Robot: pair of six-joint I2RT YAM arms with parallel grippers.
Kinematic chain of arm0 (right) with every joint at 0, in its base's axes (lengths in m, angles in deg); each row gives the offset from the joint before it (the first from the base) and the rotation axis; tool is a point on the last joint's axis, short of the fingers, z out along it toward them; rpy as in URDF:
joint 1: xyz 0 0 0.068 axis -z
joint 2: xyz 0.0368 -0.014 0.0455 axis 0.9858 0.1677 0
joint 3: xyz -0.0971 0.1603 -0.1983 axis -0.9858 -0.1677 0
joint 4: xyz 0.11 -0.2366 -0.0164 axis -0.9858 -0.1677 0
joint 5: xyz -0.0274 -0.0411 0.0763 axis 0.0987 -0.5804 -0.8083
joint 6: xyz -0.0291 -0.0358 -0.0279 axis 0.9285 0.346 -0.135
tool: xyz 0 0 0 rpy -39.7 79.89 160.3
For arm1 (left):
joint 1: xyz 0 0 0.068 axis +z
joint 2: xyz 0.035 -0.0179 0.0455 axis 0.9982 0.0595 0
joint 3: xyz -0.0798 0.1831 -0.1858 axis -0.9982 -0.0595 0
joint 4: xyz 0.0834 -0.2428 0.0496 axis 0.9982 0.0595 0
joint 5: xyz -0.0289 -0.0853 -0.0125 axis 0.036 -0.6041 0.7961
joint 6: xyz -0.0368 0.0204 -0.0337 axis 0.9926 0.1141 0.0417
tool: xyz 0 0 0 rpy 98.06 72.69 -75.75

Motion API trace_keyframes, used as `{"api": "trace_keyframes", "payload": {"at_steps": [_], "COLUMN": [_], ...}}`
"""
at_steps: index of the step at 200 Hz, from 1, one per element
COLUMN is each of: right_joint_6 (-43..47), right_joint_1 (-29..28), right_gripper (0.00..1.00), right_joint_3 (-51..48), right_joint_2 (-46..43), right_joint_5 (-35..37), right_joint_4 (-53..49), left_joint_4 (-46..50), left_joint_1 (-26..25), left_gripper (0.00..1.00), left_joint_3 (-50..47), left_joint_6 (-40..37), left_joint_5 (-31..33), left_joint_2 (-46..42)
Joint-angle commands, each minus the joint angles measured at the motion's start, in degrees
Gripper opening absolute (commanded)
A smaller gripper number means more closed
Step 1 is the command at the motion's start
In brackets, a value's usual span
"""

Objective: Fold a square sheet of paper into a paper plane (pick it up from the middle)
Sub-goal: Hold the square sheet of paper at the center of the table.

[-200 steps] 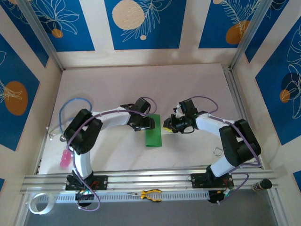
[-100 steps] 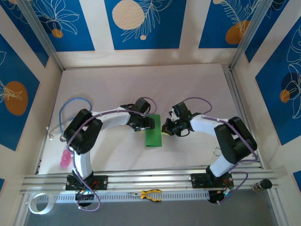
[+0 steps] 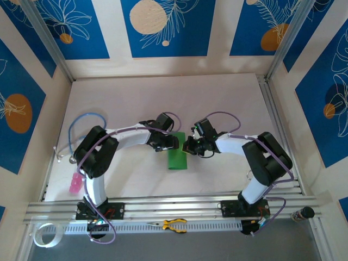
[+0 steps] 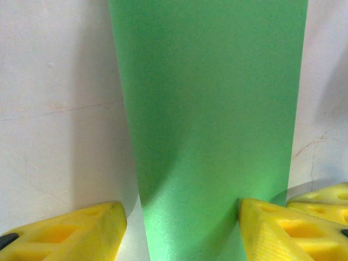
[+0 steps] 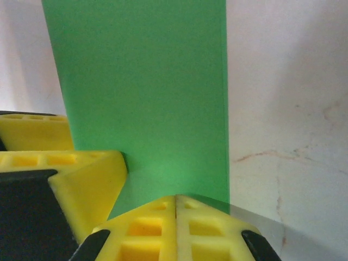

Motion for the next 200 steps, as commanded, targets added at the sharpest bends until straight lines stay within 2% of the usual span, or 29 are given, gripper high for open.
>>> {"api": "trace_keyframes", "payload": {"at_steps": [1,74,122,153,200], "right_joint_6": [-0.33,0.31,3.03,6.52,12.09], "right_joint_1": [-0.13,-0.45,-0.97,0.85,2.86], "right_gripper": [0.0,0.0,0.0,0.0,0.0], "right_joint_3": [0.11,0.0,-0.9,0.29,3.73], "right_joint_2": [1.04,3.03,4.96,6.36,9.0], "right_joint_5": [-0.51,-0.51,4.35,4.07,1.18], "right_joint_4": [1.32,1.66,-2.93,-5.5,-8.39], "left_joint_4": [1.43,1.49,1.56,1.26,1.37], "left_joint_1": [-0.42,-0.48,-0.47,-0.44,0.51], "left_gripper": [0.61,0.61,0.61,0.64,0.68], "left_joint_3": [-1.68,-1.49,-1.06,-0.11,-1.04], "left_joint_6": [0.18,0.2,0.53,1.22,2.26], "left_joint_5": [0.91,0.73,0.3,-0.18,2.6], "left_joint_2": [3.47,3.92,3.27,-0.9,-8.58]}}
